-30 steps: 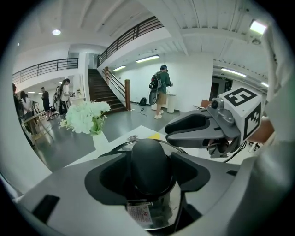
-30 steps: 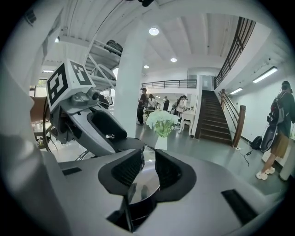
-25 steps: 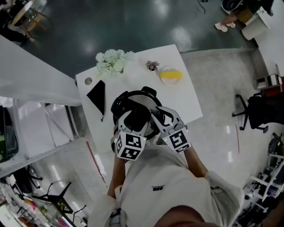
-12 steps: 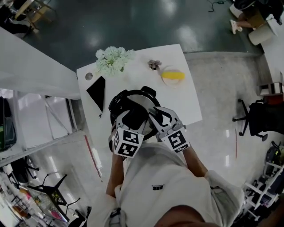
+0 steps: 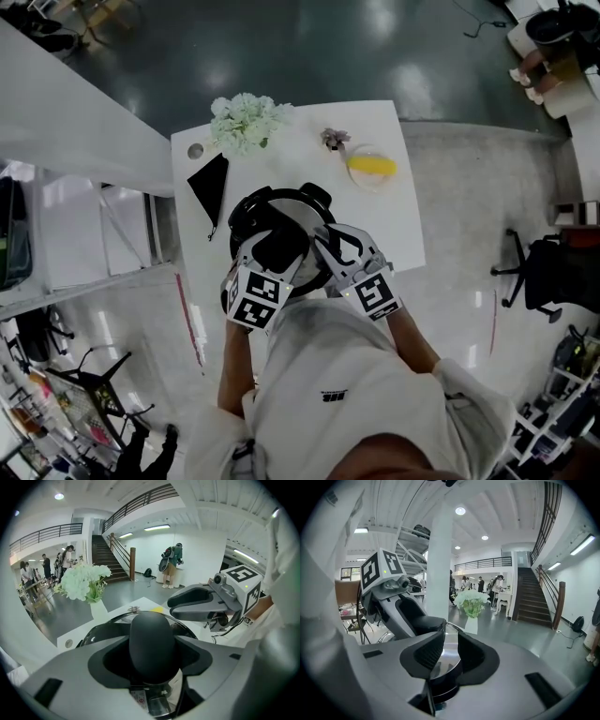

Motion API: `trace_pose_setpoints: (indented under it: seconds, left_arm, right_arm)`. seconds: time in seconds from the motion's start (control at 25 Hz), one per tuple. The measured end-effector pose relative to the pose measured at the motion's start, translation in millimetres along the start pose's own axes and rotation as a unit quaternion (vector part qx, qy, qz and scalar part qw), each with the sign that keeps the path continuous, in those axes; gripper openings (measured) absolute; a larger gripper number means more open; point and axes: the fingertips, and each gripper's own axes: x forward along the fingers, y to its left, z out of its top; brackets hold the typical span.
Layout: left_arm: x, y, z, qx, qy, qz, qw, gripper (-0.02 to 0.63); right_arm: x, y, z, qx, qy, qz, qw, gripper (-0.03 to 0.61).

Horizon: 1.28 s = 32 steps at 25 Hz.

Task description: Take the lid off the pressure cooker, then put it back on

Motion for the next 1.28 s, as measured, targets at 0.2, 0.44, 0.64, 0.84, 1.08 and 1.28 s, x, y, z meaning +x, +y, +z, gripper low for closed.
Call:
trace_pose_setpoints:
  seconds: [0.2, 0.44, 0.64, 0.84, 1.08, 1.28]
  left_arm:
    - [-1, 0, 0, 0.003, 0.002, -0.006, 1.0000, 0.291]
    - [-2, 1, 0, 0.007, 0.002, -0.010, 0.9999, 0.293]
    - [-3, 1, 0, 0.013, -0.001, -0.017, 0.9998, 0.293]
    - [-5, 2, -2, 0.023, 0.002, -0.028, 0.9993, 0.293]
    - [-6, 3, -4, 0.054, 0.003, -0.053, 0.9971, 0.291]
    - [-5, 2, -5, 0.079, 0.006, -0.076, 0.9939, 0.290]
  right_arm:
    - [0, -1, 1, -0.003, 0.001, 0.000, 1.000, 0.100]
    - [3, 3, 2, -0.002, 0.003, -0.007, 1.000, 0.100]
    - [6, 7, 3, 0.001, 0.004, -0.016, 1.000, 0.100]
    - [8, 8, 3, -0.008, -0.006, -0.026, 1.000, 0.100]
    - [9, 10, 4, 0.002, -0.004, -0.041, 0.999, 0.098]
    - [7, 9, 2, 0.013, 0.005, -0.055, 0.998, 0.098]
